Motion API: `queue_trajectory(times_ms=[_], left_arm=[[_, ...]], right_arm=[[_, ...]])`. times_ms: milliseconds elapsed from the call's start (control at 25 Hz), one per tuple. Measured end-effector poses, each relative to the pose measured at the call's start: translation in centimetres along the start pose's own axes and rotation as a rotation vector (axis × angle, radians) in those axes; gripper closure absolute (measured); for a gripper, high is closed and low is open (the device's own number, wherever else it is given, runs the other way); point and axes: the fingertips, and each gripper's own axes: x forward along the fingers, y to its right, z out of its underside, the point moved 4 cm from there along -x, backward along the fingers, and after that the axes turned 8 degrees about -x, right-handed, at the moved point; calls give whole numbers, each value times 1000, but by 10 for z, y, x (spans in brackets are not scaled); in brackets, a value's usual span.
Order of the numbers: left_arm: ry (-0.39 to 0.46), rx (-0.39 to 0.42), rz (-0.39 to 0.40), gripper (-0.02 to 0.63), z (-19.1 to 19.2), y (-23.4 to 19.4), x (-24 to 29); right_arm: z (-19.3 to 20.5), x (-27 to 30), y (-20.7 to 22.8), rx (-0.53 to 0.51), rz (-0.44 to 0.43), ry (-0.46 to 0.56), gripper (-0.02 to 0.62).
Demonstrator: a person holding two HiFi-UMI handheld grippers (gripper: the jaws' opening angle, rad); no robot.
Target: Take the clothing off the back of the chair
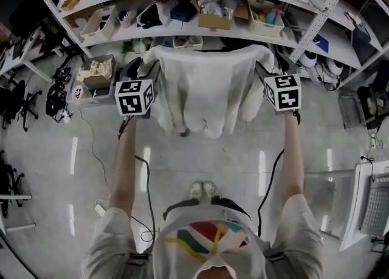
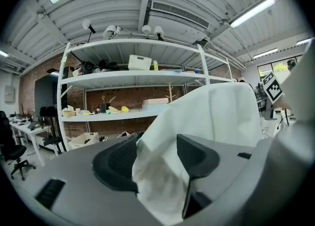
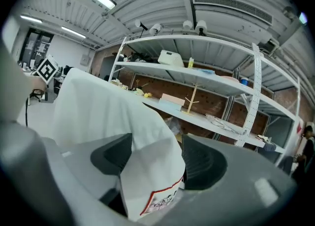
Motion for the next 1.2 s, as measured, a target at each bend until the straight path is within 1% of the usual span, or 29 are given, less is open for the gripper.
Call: queue_trajectory(times_ms=[80, 200, 280, 400, 440, 480, 560, 640, 680, 840, 920, 1080, 1200], left_arm=[[-4, -3, 4, 362, -1, -2, 2], [-9, -23, 23, 362, -1, -3, 6], [-12, -50, 35, 364, 0, -3, 9], [-23, -83, 48, 369, 1, -2, 12], [-34, -83, 48, 390, 2, -2, 13], [-49, -69, 40, 425, 3, -2, 14], [-85, -1, 5, 551, 9, -1, 15], [-97, 57, -29, 584, 13, 2, 16], [-95, 64, -38, 590, 14, 3, 16], [-77, 33, -47, 592, 11, 4, 16], [-68, 32, -60, 592, 10, 2, 12], [-17, 21, -98, 594, 3, -4, 3], [11, 28, -133, 594, -5, -10, -3]], right_arm=[[3, 7, 0, 16, -6, -11, 288], [1, 16, -3, 76, -51, -1, 292], [-1, 21, -6, 121, -88, 5, 346], [-2, 25, -10, 188, -128, 11, 409], [-2, 25, -10, 200, -134, 11, 437], [-2, 25, -11, 205, -135, 9, 479], [-1, 25, -15, 186, -123, 0, 542], [1, 25, -18, 152, -104, -8, 575], [2, 24, -18, 140, -93, -10, 580], [3, 22, -14, 110, -30, -20, 586], [2, 21, -14, 95, -9, -28, 587], [2, 19, -12, 91, 27, -34, 588], [2, 14, -8, 89, 54, -39, 588]])
